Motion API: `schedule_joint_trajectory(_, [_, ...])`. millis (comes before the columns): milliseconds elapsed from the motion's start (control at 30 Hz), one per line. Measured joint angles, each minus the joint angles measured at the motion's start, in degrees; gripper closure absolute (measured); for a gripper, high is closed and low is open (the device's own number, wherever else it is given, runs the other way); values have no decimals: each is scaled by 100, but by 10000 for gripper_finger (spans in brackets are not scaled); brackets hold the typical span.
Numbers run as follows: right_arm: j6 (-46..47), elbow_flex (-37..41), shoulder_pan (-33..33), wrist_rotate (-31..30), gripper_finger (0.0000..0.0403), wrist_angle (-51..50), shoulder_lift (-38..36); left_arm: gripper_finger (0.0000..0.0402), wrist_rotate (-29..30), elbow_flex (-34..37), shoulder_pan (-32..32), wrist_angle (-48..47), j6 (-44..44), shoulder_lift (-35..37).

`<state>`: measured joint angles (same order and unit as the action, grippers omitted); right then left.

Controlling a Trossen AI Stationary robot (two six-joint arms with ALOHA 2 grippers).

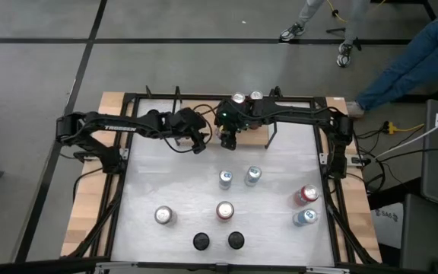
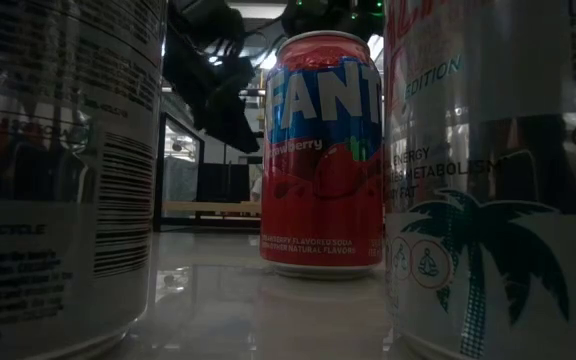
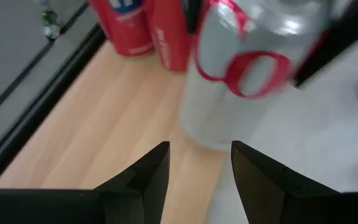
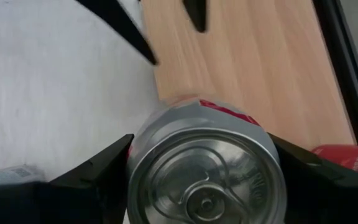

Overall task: Place canned beverage on shelf
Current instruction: Put the red and silver soda can on the shelf

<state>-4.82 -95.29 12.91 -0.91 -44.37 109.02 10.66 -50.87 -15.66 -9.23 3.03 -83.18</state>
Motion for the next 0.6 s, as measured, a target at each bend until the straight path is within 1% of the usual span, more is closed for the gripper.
schedule_joint_trajectory(133, [2, 0, -2, -4, 109, -6, -1, 239, 267, 0, -2, 53, 2, -136])
schedule_joint_trajectory(400, [2, 0, -2, 0, 109, -23, -1, 239, 305, 0, -4, 411, 67, -366])
schedule_joint_trajectory(600, [2, 0, -2, 0, 109, -44, -1, 239, 386, 2, -4, 408, 135, -504])
